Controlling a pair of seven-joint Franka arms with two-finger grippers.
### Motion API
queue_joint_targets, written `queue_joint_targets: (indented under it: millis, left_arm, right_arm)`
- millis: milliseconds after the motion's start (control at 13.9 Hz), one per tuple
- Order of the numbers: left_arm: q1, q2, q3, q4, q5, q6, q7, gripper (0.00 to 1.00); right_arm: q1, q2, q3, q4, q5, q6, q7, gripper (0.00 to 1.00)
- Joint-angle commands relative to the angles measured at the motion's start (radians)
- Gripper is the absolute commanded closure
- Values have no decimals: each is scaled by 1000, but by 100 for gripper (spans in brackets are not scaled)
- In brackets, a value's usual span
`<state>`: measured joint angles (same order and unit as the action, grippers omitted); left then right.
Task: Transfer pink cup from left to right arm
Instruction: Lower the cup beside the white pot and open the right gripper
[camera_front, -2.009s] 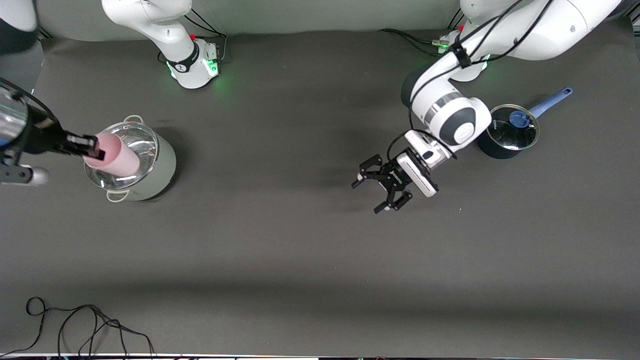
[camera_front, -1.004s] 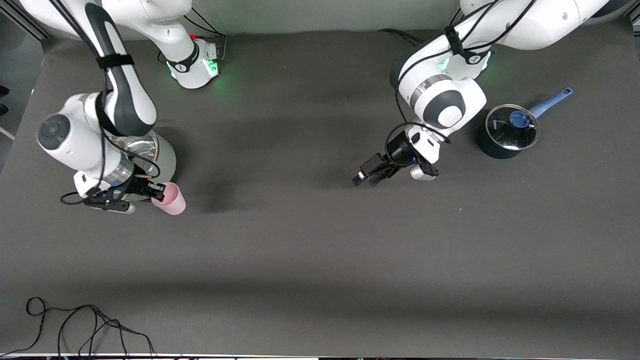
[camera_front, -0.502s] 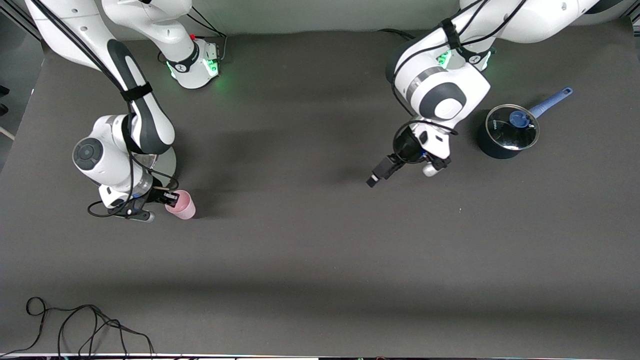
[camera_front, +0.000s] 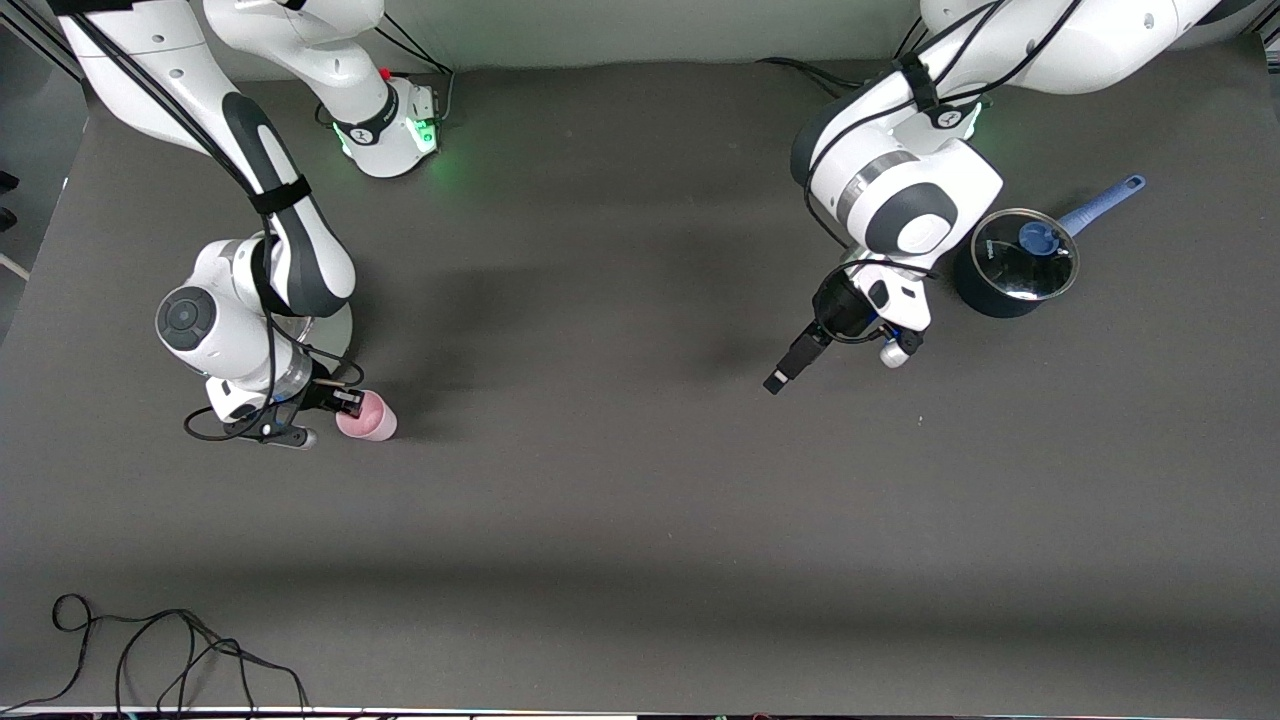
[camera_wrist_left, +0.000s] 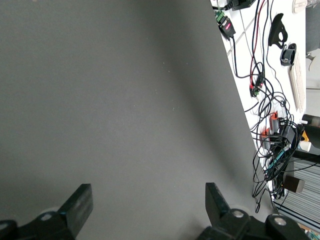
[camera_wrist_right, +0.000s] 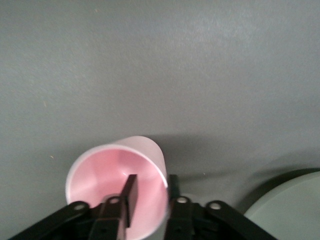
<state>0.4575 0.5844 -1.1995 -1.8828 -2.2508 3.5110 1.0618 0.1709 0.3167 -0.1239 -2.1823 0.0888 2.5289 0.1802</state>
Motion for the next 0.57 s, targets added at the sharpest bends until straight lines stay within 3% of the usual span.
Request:
queue_joint_targets:
  millis: [0,287,502]
  left_arm:
    - [20,-35,17,-6,-7,-10,-46,0]
    - [15,-43,58,17,17,-193,-250,0]
    - [12,-72,113,24,146,-244,-495,0]
  right_arm:
    - [10,-79,-6,18,15,-91,-7,1]
    - [12,-221,-8,148,15,-403,-4,1]
    - [15,-339,-6,257,3,-621,-4,1]
